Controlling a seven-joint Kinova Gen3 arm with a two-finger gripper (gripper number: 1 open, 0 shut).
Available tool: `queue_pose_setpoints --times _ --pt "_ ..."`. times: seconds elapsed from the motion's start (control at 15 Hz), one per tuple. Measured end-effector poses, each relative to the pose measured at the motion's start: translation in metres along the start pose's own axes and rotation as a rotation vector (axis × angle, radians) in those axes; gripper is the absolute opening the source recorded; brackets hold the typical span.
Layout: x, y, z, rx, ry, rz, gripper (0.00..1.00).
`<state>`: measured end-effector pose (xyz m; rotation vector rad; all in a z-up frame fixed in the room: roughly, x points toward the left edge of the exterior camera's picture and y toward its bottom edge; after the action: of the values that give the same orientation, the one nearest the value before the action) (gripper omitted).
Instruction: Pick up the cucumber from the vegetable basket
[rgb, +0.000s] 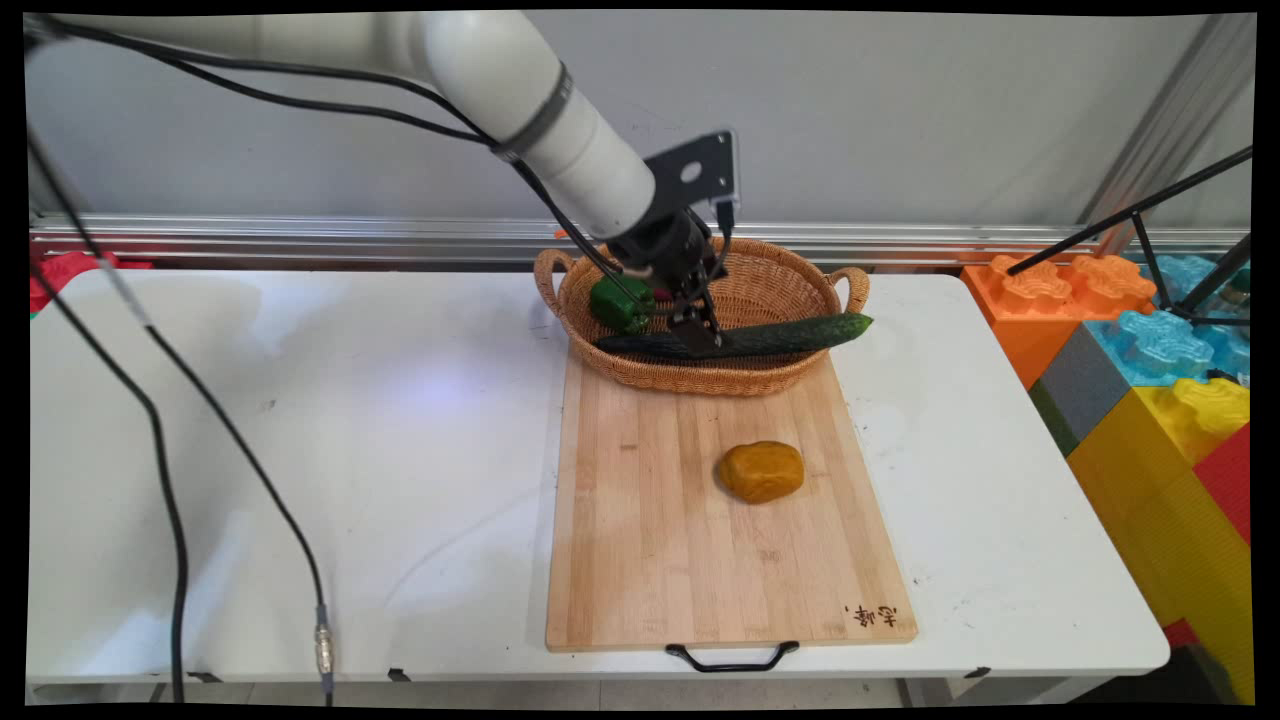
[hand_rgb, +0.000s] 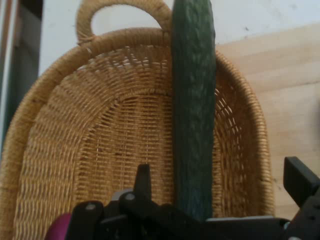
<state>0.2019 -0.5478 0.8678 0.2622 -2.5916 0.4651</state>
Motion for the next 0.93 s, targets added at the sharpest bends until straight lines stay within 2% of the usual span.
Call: queue_pose_setpoints --times 0.2,0.47,0.93 --pt "-0.002 -0.008 0.024 -0.016 -0.001 0.033 1.0" --pt "-0.002 -0.017 0.051 -0.017 0.006 0.068 1.0" --pt "0.0 -0.023 0.077 -0.015 0.011 0.1 1.0"
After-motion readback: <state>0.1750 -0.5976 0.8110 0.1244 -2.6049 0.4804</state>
